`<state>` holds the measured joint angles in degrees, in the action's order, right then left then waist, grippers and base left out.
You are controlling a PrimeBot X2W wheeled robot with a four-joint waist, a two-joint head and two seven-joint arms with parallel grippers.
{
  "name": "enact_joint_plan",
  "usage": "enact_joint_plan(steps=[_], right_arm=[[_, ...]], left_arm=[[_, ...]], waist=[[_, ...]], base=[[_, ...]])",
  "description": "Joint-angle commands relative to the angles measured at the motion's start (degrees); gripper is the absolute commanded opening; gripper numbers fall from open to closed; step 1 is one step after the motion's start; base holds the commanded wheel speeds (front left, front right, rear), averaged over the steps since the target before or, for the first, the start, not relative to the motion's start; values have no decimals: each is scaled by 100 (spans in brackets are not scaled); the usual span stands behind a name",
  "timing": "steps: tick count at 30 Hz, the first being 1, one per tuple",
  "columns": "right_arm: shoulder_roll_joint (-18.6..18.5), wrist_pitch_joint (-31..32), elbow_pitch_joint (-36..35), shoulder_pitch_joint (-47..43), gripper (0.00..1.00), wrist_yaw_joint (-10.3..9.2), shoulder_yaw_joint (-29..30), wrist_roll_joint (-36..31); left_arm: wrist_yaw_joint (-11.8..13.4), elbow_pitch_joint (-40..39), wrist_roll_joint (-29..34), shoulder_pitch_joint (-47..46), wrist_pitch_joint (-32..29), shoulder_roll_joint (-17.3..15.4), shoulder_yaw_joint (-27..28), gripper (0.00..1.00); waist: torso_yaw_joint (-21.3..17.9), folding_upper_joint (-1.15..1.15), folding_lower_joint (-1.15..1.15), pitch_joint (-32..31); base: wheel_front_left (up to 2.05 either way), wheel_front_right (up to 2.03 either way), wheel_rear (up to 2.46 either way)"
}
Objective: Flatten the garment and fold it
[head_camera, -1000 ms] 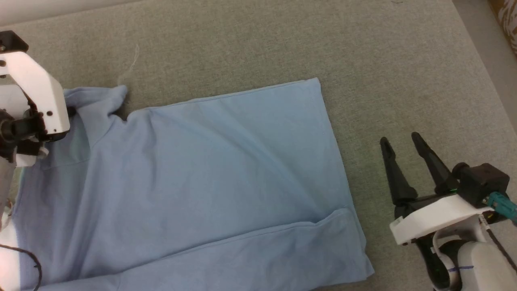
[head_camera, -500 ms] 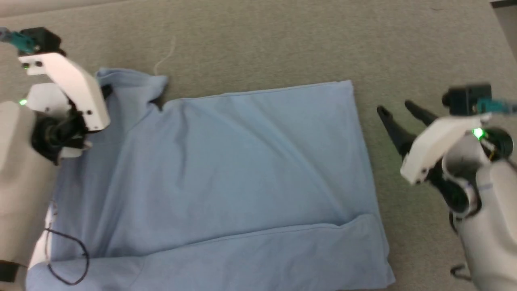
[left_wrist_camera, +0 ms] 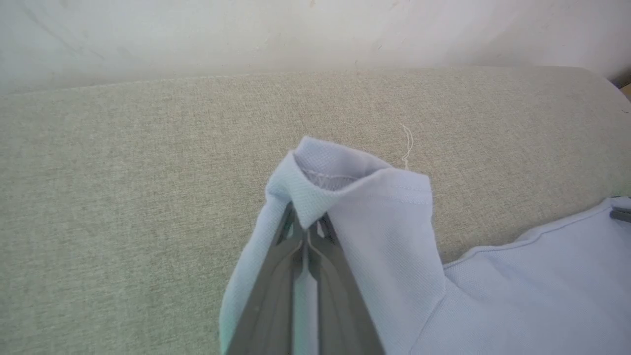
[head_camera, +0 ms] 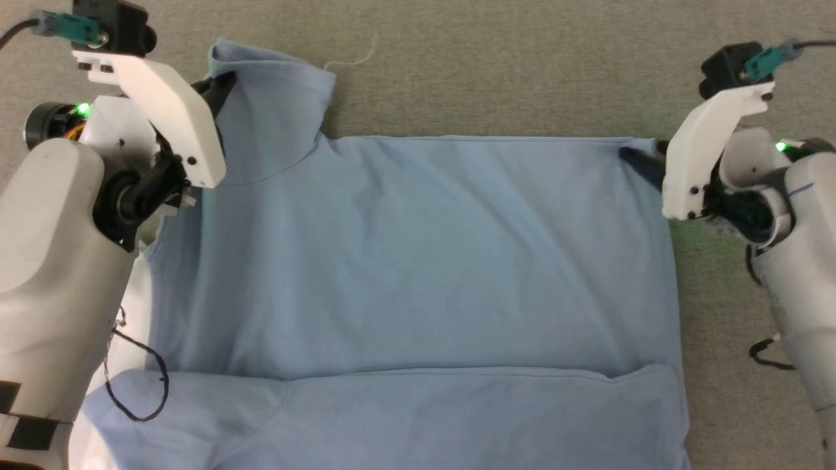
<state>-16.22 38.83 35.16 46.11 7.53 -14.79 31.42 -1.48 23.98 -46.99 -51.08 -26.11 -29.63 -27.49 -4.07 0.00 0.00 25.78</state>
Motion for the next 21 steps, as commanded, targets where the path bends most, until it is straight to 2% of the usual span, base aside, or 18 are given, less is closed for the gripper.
enact_joint_plan(steps=[1, 3, 5, 13, 18, 21], right_arm=[[94, 285, 366, -262, 0, -4, -161, 53], [59, 423, 454, -248, 0, -4, -242, 73], [8, 277, 388, -200, 0, -4, -269, 82], [-252, -1352, -264, -66, 0, -4, -47, -289], [-288, -1657, -704, -641, 0, -4, 127, -412], [-279, -1709, -1063, -1293, 0, -4, 159, -441]], left_arm=[[-23, -57, 26, -22, 61, 35, -23, 0], [-34, -92, 6, 44, 80, 39, -34, 0], [-46, -101, -1, 111, 138, 2, -19, 0], [181, -149, 84, 353, 790, -219, 286, 0], [374, -549, -30, 1039, 1134, -439, 535, 0], [607, -997, -128, 1799, 1331, -589, 696, 0]], waist=[[100, 0, 0, 22], [120, 0, 0, -31], [120, 0, 0, -113], [126, 0, 0, -788], [156, 0, 0, -1331], [185, 0, 0, -1604]], base=[[0, 0, 0], [0, 0, 0], [0, 0, 0], [0, 0, 0], [0, 0, 0], [0, 0, 0]])
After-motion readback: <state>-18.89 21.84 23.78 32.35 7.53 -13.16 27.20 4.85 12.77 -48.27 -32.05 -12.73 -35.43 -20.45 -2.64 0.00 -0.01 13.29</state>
